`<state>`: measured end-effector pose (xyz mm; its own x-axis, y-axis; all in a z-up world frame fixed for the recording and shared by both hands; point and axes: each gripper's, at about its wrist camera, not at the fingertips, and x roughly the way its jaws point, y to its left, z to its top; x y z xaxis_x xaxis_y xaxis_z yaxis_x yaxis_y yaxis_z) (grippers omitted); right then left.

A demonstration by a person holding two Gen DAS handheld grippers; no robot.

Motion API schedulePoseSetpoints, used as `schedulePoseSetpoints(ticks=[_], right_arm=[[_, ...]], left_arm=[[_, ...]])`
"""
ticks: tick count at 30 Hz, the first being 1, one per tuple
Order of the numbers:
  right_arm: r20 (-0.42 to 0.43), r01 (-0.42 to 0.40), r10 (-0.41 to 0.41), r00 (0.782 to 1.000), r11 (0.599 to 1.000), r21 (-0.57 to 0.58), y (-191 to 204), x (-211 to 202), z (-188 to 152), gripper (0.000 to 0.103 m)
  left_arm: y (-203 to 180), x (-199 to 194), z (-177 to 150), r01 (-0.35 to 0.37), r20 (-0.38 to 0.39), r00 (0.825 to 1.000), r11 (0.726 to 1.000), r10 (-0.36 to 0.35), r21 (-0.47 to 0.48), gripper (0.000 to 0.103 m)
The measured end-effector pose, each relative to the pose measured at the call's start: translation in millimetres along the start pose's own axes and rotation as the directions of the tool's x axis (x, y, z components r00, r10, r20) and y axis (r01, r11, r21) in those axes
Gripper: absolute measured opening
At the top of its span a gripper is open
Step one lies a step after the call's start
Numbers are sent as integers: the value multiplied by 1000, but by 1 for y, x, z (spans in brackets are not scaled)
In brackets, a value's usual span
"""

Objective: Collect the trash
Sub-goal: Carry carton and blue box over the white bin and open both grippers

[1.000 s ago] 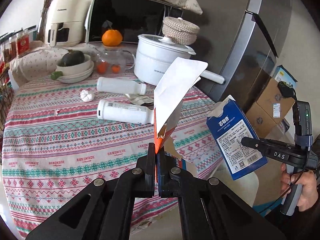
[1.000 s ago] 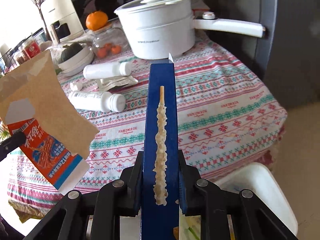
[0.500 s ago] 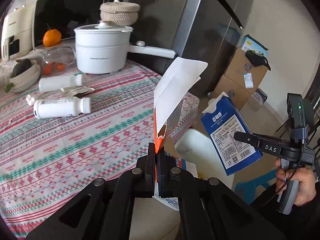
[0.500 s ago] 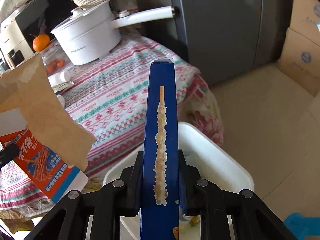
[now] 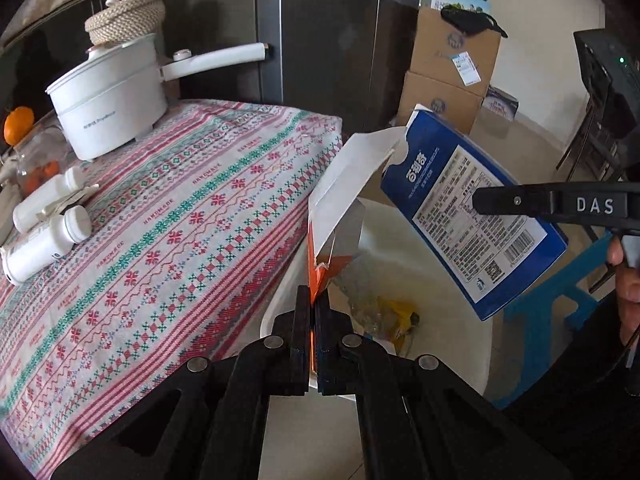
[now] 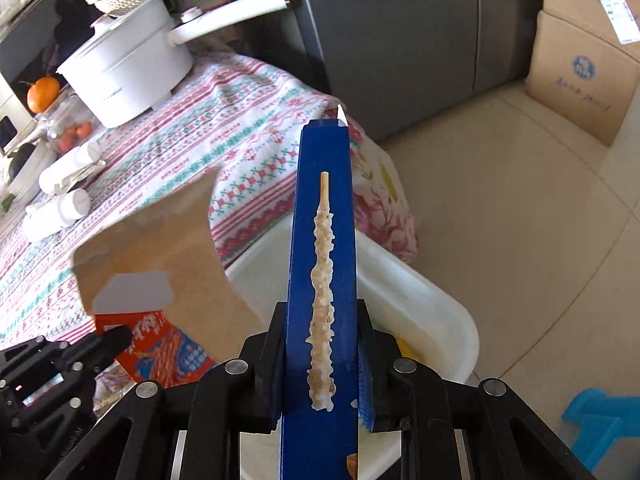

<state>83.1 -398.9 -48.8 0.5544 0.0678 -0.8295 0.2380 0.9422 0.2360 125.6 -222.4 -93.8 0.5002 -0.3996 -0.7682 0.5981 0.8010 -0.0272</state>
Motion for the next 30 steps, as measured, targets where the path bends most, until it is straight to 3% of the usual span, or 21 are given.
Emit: schedulePoseSetpoints(ticks=[9, 11, 13, 15, 30], right_arm=[[-16, 12, -12, 1000, 1000, 24, -13, 2, -3, 25], [-20, 11, -11, 1000, 1000, 25, -13, 2, -3, 25], [-23, 11, -11, 1000, 1000, 21, -12, 3, -3, 25], [-28, 12, -11, 1000, 1000, 16, -11, 4, -4, 25], [-201, 81, -87, 976, 996, -36, -3, 41, -13, 26]], left_arm=[[-2, 8, -1, 15, -43, 999, 1000, -14, 17, 5], [0, 5, -1, 12, -52, 999, 1000, -11, 7, 15], [4, -1, -2, 1, -47, 999, 1000, -1, -6, 43], [8, -9, -4, -16, -29, 999, 1000, 15, -13, 55], [33, -40, -21, -83, -38, 996, 996, 82, -28, 71]])
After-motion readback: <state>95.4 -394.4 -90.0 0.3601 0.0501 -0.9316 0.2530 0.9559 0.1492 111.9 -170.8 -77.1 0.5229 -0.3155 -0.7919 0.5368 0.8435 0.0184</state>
